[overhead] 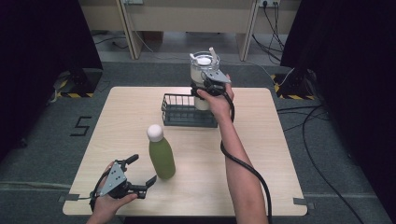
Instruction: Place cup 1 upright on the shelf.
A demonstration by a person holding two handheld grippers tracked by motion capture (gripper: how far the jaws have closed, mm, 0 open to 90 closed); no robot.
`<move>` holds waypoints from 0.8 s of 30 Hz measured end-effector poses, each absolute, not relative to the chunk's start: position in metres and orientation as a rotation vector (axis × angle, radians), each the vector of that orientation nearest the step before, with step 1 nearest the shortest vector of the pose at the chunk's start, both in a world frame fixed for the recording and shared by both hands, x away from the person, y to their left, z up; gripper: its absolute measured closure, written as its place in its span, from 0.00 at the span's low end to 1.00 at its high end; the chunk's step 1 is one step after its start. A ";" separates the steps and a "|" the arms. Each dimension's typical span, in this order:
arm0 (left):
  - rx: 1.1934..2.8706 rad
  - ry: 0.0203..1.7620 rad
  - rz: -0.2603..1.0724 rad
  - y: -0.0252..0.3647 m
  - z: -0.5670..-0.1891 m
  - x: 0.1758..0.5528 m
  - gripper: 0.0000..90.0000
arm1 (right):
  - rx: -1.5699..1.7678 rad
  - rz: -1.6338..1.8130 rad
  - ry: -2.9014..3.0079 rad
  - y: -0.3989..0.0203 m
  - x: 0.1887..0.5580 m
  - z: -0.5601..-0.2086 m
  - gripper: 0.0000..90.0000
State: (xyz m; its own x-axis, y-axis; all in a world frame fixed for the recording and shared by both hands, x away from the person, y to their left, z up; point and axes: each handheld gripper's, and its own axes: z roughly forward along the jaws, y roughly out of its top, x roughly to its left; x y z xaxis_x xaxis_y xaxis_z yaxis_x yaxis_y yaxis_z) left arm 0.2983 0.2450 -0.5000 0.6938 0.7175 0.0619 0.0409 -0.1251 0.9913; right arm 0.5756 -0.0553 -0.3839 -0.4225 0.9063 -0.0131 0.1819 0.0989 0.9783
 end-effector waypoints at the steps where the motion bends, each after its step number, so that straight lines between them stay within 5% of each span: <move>1: 1.611 0.631 0.650 0.245 -0.500 0.298 0.00 | 1.077 1.373 1.709 -0.055 0.575 -0.385 0.12; 24: 1.614 0.631 0.646 0.245 -0.501 0.298 0.00 | 1.102 1.341 1.731 -0.052 0.577 -0.409 0.12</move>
State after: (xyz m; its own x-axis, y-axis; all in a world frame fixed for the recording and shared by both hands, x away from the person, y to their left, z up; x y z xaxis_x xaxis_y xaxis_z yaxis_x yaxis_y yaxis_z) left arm 0.2983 0.2449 -0.5005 0.6960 0.7154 0.0610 0.0438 -0.1270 0.9909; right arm 0.5774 -0.0525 -0.4087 -0.4130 0.9106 -0.0140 0.2138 0.1119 0.9704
